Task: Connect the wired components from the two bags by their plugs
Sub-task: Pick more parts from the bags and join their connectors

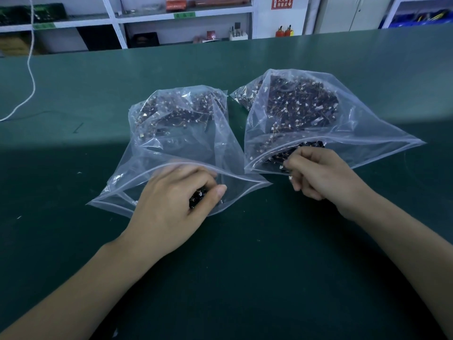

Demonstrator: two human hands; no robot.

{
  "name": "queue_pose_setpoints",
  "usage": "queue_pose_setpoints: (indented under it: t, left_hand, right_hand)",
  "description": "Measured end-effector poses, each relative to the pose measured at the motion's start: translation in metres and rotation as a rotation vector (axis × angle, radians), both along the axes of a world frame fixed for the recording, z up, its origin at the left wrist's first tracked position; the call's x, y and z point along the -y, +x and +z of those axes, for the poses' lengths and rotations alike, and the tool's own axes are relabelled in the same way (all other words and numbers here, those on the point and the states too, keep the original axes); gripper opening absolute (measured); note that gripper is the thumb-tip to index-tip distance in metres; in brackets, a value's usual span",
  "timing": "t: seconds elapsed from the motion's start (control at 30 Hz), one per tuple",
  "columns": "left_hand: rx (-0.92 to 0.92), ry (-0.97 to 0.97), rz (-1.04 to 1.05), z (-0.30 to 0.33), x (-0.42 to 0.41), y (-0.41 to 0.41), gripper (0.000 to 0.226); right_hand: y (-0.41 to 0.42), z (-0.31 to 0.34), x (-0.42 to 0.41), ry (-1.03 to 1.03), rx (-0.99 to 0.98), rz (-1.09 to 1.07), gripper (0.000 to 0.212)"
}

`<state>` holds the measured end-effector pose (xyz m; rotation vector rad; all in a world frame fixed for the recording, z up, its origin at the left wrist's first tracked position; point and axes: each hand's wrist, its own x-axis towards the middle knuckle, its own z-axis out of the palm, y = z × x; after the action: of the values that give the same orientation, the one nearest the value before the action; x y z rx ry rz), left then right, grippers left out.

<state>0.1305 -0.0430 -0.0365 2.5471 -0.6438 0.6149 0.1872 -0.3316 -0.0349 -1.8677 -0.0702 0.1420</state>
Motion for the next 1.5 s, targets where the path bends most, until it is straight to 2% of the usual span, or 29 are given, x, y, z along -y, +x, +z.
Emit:
queue_pose_setpoints:
  t: [0.2,0.3,0.47,0.7,0.97,1.1,1.23,1.37,1.5]
  left_hand:
    - [-0.03,0.014,0.022,-0.001,0.001,0.0,0.023]
    - [-0.021,0.018,0.025,-0.001,0.001,0.0,0.022]
    - [-0.043,0.069,0.062,0.0,-0.002,0.0,0.014]
    - [-0.136,0.077,0.112,0.0,-0.009,-0.001,0.038]
    - [-0.145,0.173,0.086,0.005,-0.013,0.0,0.024]
    - [-0.043,0.228,0.05,0.005,-0.014,0.0,0.01]
    - [0.016,0.191,0.038,0.004,-0.013,0.002,0.015]
    - [0.015,0.205,0.044,0.003,-0.013,0.002,0.018]
    - [0.01,0.195,0.062,0.005,-0.014,0.001,0.016]
  right_hand:
    - [0.006,-0.008,0.002,0.116,0.021,-0.207,0.004]
    - [0.006,-0.01,-0.001,0.222,0.05,-0.216,0.007]
    - [0.003,-0.012,-0.006,0.235,0.145,-0.264,0.006]
    - [-0.001,-0.012,-0.008,0.157,0.213,-0.222,0.004]
    - [-0.007,-0.012,-0.013,0.045,0.295,-0.121,0.007]
    - [-0.009,-0.012,-0.013,-0.005,0.335,-0.1,0.006]
    - [-0.015,-0.012,-0.016,-0.111,0.417,-0.028,0.011]
    - [-0.023,-0.011,-0.021,-0.301,0.54,0.057,0.012]
    - [-0.026,-0.01,-0.024,-0.332,0.587,0.067,0.016]
